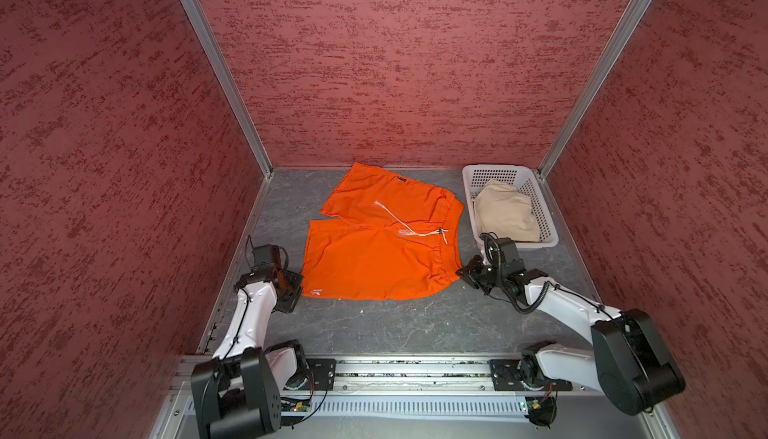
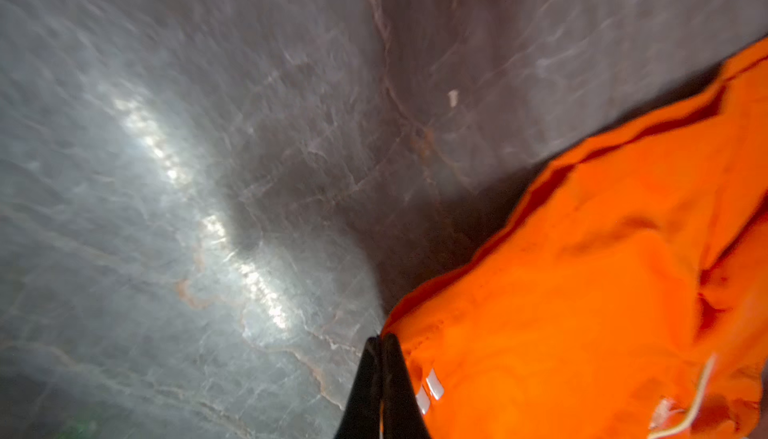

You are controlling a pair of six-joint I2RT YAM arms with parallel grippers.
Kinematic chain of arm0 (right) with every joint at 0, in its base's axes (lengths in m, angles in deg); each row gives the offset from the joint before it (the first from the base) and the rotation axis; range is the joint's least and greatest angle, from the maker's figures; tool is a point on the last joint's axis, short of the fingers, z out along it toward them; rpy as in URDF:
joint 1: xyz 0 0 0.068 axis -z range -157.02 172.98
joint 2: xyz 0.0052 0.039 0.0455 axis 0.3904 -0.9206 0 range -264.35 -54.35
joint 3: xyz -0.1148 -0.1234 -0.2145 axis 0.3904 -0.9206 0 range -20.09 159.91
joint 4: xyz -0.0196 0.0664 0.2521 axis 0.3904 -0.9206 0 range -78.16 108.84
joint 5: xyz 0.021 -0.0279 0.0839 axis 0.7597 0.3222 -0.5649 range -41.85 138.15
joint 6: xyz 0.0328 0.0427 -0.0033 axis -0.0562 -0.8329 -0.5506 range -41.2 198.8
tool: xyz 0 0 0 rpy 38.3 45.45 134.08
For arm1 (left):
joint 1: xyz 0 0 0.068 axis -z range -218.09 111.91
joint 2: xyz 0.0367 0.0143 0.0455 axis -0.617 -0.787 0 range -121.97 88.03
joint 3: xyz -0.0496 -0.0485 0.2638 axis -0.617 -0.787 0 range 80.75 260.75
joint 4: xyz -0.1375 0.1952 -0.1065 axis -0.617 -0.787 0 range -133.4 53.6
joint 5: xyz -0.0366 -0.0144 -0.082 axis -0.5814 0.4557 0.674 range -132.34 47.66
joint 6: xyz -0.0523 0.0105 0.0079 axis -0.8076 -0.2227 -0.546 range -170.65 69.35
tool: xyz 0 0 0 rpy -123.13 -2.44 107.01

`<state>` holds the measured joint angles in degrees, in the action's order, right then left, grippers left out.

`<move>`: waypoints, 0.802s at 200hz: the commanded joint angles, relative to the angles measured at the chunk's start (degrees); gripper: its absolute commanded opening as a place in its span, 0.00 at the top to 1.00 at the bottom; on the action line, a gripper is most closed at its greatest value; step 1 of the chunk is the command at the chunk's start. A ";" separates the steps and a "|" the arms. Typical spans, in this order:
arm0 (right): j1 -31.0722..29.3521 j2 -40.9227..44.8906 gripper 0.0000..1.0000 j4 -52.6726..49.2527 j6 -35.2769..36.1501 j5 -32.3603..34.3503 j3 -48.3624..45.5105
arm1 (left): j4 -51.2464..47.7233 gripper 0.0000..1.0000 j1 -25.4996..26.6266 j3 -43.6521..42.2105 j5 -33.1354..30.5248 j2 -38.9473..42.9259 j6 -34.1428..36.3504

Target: Fold and stack the shorts

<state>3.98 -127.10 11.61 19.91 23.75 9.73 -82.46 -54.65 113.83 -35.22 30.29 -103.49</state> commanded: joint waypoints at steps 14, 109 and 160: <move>-4.10 -2.44 0.98 -3.11 -0.42 2.89 5.17 | -7.21 1.00 -1.01 3.43 -4.54 6.08 0.53; -6.79 15.54 0.99 -33.24 -1.52 9.45 9.17 | -14.97 1.00 -0.68 11.46 -11.80 15.12 7.61; -6.62 16.45 0.98 -42.60 2.50 6.98 17.06 | -14.94 1.00 -0.26 19.86 -13.70 15.11 14.02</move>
<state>-3.06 -111.17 -23.23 20.28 29.23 21.89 -98.35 -55.02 128.78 -44.03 46.01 -94.44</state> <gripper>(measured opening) 0.078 0.050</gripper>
